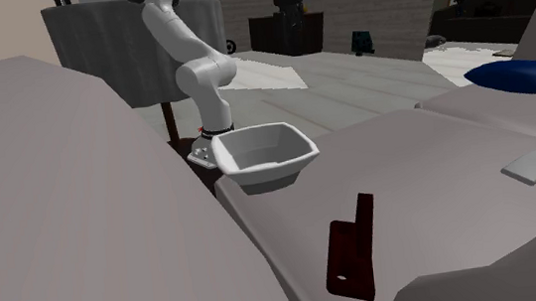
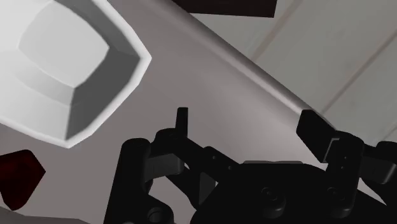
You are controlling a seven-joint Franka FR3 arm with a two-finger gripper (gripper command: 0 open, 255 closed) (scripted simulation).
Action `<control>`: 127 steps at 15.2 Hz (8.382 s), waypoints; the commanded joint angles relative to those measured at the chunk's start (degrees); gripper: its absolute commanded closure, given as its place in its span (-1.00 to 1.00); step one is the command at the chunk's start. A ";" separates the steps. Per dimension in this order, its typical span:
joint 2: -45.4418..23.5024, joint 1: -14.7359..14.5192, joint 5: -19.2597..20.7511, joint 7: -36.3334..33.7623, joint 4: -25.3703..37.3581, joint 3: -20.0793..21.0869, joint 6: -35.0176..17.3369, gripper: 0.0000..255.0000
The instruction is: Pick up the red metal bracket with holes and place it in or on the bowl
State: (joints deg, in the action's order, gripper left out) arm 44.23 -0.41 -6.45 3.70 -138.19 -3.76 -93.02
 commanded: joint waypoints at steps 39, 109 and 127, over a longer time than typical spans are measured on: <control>-65.06 14.50 10.45 -11.29 39.47 -9.78 -29.64 -1.00; -27.79 10.92 18.42 -17.61 19.50 -7.21 -12.12 1.00; -50.67 14.70 7.50 -4.05 25.14 -14.73 -26.30 -1.00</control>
State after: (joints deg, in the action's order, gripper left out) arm -4.24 13.84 2.27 -1.59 -114.09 -18.18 -118.50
